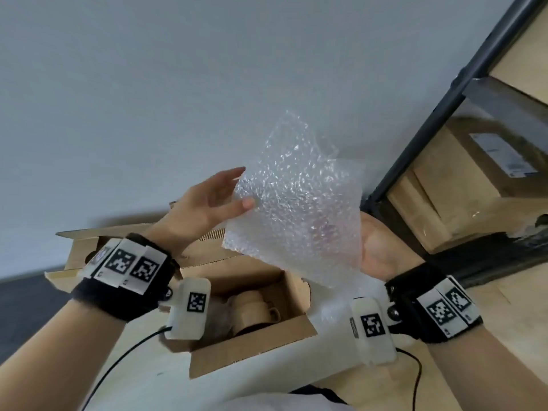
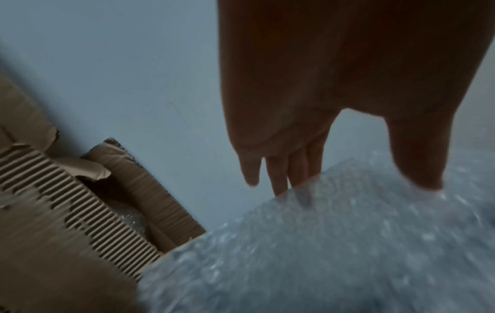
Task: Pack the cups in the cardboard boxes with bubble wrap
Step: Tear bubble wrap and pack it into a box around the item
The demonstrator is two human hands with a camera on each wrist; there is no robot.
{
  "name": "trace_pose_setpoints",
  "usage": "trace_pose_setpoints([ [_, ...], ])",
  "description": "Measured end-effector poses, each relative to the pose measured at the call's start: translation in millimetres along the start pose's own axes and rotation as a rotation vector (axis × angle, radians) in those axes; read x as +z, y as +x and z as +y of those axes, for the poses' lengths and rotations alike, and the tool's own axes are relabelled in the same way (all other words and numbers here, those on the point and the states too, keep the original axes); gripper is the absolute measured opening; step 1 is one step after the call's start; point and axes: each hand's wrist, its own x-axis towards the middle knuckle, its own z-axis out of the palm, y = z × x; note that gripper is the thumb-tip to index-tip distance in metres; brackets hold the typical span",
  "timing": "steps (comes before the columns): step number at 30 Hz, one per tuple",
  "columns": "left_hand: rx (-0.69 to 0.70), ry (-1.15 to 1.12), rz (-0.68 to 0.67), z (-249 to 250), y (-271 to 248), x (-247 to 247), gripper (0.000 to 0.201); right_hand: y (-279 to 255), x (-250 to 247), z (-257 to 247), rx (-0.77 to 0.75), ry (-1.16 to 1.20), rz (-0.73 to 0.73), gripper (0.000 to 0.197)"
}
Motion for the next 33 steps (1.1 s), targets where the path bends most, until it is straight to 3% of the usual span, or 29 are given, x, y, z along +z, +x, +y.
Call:
trace_pose_setpoints([
  [4, -0.028, -0.05, -0.005, -7, 1, -3, 0.011, 7, 1, 5, 0.071, 0.057, 0.018, 0.028],
  [5, -0.032, -0.069, 0.012, -11, 0, -3, 0.004, 7, 1, 6, 0.068, 0.08, 0.032, 0.027],
  [6, -0.032, -0.081, 0.043, -15, -2, -4, 0.009, 6, 2, 5, 0.047, 0.12, 0.038, 0.026],
  [9, -0.023, -0.159, 0.185, -22, -9, -8, 0.003, 1, 0, 8, 0.032, 0.198, -0.007, 0.054],
  [10, -0.004, -0.175, 0.235, -23, -13, -8, 0.014, 0, 0, 10, 0.029, 0.189, 0.009, 0.059],
  [13, 0.063, -0.183, 0.361, -27, -24, -10, 0.041, 0, 2, 20, -0.037, 0.148, 0.073, 0.059],
  [16, 0.139, -0.18, 0.426, -26, -38, -11, 0.041, 0, 8, 29, -0.111, 0.171, 0.126, 0.062],
  [18, 0.185, -0.098, 0.447, -23, -46, -12, 0.031, 1, 15, 37, -0.203, -0.021, 0.228, 0.068],
  [21, 0.25, 0.097, 0.401, -15, -57, -10, 0.025, 5, 28, 48, -0.44, -0.617, 0.398, 0.081],
  [24, 0.309, 0.258, 0.351, -3, -66, -4, 0.021, 12, 49, 53, -0.629, -1.044, 0.196, 0.078],
  [28, 0.359, 0.379, 0.345, 7, -70, 2, 0.023, 21, 73, 61, -0.519, -1.149, -0.013, 0.068],
  [30, 0.374, 0.417, 0.365, 9, -72, 1, 0.025, 23, 78, 63, -0.498, -1.114, 0.007, 0.051],
  [33, 0.467, 0.602, 0.421, 9, -76, -3, 0.024, 23, 78, 60, -0.563, -1.157, 0.173, 0.027],
])
